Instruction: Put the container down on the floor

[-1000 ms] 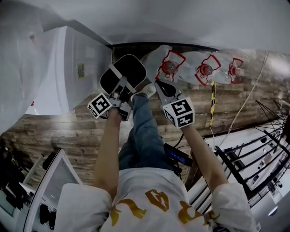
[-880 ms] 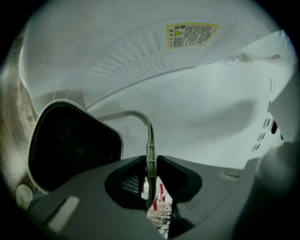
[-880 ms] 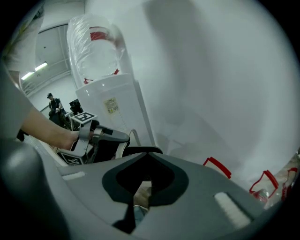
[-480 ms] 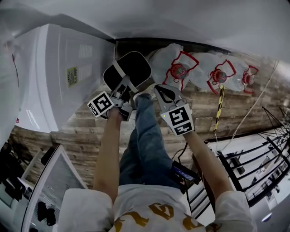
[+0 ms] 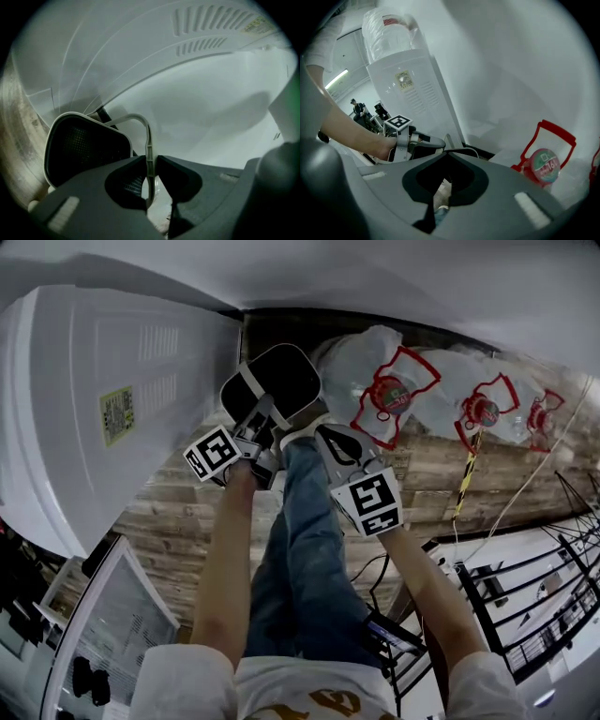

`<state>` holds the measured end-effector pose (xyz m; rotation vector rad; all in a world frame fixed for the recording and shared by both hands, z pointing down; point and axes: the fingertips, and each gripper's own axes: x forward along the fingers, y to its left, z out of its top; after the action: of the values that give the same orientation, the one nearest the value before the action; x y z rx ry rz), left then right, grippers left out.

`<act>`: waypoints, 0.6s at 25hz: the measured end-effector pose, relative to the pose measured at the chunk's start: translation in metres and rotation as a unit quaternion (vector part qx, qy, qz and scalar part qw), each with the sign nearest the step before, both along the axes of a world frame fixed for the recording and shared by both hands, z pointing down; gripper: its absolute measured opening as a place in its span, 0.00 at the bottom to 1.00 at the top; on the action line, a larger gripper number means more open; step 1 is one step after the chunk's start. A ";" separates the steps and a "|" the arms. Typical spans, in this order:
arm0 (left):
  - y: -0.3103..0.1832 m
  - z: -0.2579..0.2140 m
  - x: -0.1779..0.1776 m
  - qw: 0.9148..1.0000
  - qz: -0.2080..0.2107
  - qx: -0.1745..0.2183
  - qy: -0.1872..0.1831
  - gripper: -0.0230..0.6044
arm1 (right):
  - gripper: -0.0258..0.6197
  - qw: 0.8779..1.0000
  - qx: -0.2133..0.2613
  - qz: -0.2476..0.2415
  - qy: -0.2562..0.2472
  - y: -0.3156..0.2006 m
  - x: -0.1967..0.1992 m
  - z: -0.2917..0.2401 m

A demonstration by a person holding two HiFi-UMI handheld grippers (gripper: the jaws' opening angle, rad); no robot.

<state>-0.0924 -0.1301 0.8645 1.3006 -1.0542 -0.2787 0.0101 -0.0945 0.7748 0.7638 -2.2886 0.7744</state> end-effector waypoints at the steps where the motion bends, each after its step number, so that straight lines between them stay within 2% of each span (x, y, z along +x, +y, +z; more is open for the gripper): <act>1: 0.000 0.009 0.000 1.000 0.004 -0.003 -0.005 0.16 | 0.08 1.000 -0.003 0.001 0.000 0.000 0.001 0.006; 6: -0.004 0.042 -0.005 0.999 0.015 -0.013 -0.028 0.16 | 0.08 1.000 -0.013 0.001 -0.001 0.000 -0.003 0.028; 11: -0.008 0.065 -0.004 0.999 0.022 -0.022 -0.040 0.16 | 0.08 0.999 -0.017 0.018 -0.025 -0.001 -0.018 0.034; 15: -0.002 0.076 0.001 0.998 0.027 -0.030 -0.043 0.16 | 0.08 0.999 -0.012 0.028 -0.020 0.002 -0.026 0.040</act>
<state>-0.0914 -0.1322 0.9400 1.2947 -1.0910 -0.1506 -0.0162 -0.0923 0.8147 0.8105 -2.2988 0.8485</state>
